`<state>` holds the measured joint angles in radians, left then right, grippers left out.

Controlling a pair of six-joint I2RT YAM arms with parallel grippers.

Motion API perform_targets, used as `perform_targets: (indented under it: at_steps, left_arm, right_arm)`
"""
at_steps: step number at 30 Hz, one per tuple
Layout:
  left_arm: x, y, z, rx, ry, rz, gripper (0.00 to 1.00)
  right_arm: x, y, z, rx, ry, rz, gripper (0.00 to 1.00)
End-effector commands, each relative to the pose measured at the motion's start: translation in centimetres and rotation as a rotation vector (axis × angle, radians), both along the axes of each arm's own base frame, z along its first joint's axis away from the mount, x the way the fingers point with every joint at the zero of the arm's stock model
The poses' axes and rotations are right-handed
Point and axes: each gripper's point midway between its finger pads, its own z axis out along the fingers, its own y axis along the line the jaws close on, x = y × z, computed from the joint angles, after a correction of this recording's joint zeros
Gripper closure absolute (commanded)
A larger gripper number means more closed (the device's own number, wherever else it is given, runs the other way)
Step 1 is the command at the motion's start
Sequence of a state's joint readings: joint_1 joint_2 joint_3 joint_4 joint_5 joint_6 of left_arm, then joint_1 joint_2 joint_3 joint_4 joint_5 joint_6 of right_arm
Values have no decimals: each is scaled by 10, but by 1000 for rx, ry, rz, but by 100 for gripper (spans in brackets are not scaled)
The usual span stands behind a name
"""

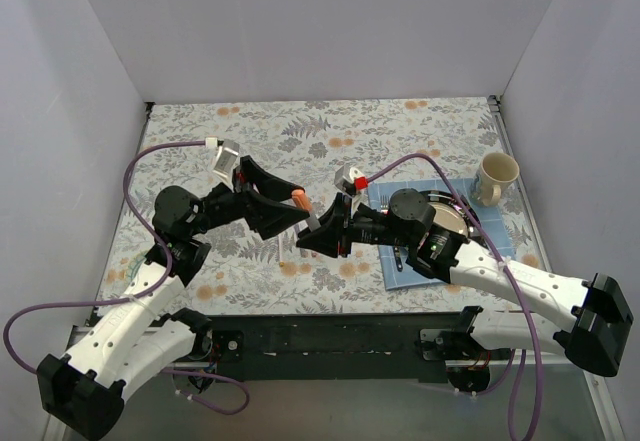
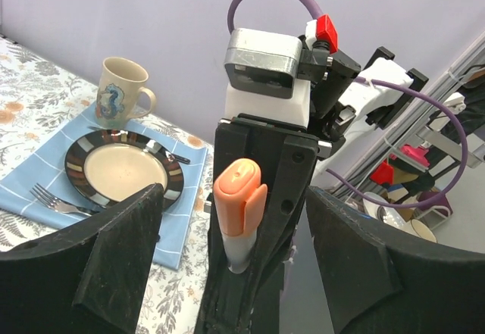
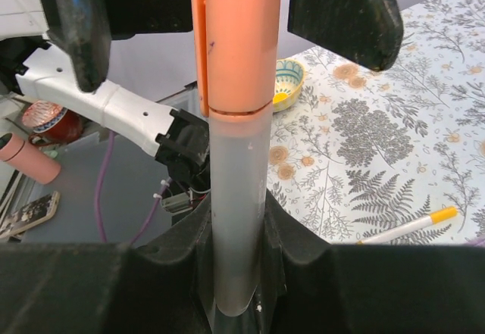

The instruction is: Insert the pens into the pen caps

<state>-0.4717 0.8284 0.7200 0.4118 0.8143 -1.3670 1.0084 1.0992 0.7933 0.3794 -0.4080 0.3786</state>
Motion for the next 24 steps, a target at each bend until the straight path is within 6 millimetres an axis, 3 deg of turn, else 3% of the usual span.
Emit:
perform_targets:
  at_steps: [1, 15, 19, 20, 21, 23, 24]
  left_arm:
    - [-1, 3, 17, -37, -35, 22, 27]
    - [0, 6, 30, -77, -56, 49, 34]
    - [-8, 4, 28, -85, -63, 0, 70]
    - [-10, 4, 27, -90, -63, -16, 84]
    - [-14, 2, 15, -79, -41, -49, 90]
    - [-20, 0, 11, -107, -6, -106, 100]
    - [-22, -1, 0, -103, 30, -129, 100]
  right_arm:
    - [-11, 1, 17, 73, -18, 59, 99]
    - [-18, 3, 12, 57, -3, 108, 99]
    - [-21, 4, 18, 73, -7, 126, 99]
    - [-22, 4, 22, 82, -13, 132, 99]
    - [-21, 5, 25, 89, -18, 131, 99]
    - [-21, 6, 38, 125, -39, 133, 99]
    - [-18, 7, 43, 136, -47, 125, 99]
